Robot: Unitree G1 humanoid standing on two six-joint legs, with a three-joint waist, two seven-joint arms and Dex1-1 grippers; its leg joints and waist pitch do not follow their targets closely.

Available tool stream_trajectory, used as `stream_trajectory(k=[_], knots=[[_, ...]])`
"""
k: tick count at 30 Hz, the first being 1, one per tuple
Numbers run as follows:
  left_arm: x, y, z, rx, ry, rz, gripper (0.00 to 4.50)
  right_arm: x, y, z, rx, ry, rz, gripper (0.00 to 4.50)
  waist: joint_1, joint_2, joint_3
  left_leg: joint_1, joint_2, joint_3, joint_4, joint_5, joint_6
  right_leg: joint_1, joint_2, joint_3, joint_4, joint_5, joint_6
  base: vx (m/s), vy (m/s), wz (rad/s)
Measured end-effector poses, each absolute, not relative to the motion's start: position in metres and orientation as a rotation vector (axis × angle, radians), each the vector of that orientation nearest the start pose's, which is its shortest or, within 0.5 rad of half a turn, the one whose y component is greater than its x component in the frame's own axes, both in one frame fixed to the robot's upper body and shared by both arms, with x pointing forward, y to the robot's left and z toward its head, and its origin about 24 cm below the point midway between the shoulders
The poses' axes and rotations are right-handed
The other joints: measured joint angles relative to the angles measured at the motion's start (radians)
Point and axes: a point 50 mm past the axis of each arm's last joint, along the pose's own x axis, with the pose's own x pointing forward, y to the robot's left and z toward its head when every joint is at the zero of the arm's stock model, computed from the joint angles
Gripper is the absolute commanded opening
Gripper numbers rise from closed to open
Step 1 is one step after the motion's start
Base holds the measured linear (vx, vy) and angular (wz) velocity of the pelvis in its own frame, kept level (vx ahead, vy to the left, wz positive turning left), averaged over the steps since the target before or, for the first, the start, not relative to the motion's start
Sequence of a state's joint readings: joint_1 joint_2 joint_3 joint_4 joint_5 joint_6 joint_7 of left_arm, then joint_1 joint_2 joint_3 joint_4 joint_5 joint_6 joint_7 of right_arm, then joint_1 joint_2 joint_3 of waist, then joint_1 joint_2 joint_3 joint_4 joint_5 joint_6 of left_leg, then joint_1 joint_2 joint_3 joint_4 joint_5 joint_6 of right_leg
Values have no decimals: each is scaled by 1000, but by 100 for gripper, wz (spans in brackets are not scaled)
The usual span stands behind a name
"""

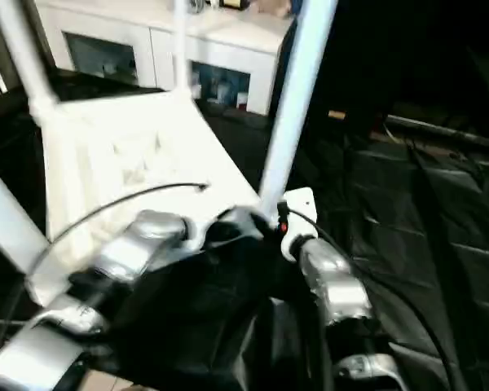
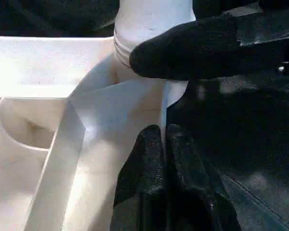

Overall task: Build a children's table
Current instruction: Rotate leg to tighten

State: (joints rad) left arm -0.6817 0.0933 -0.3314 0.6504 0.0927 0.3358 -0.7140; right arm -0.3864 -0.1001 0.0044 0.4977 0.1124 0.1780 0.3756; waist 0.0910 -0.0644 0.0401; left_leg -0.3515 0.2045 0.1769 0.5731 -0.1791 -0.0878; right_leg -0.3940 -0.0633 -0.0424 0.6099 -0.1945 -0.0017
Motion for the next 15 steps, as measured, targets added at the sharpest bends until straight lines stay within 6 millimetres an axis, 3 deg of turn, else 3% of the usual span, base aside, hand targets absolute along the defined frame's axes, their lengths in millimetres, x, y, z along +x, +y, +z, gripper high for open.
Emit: stream_trajectory(k=[1, 3, 6, 8, 15], knots=[[332, 53, 44, 365, 468, -1002, 0, 315, -132, 18, 43, 294, 430, 272, 1, 0, 0, 0, 0, 0, 0, 0, 0, 0, 0, 0, 0, 0, 0, 0, 0, 0], [332, 53, 45, 366, 469, -1018, 0, 313, -132, 17, 44, 279, 434, 340, 1, 1, 0, 0, 0, 0, -1, 0, 0, 0, 0, 0, 1, 1, 0, 0, 0, 0], [332, 59, 47, 384, 476, -1051, 0, 310, -131, 18, 55, 270, 488, 343, -1, 1, 0, 0, 1, -1, -3, 0, 0, -1, 2, -1, 1, 1, 0, 0, 0, 0], [331, 64, 49, 387, 483, -1079, 0, 308, -133, 20, 53, 266, 534, 382, -2, 1, 0, -2, 1, -1, -3, 0, 0, -3, 2, -1, 1, 1, -1, 0, 0, 0], [317, 103, 54, 409, 488, -1241, 0, 296, -151, 37, -84, 289, 904, 386, -1, 0, 0, -5, 3, -2, -3, 0, 0, -7, 4, -1, 0, 1, -7, 0, 0, 0]])
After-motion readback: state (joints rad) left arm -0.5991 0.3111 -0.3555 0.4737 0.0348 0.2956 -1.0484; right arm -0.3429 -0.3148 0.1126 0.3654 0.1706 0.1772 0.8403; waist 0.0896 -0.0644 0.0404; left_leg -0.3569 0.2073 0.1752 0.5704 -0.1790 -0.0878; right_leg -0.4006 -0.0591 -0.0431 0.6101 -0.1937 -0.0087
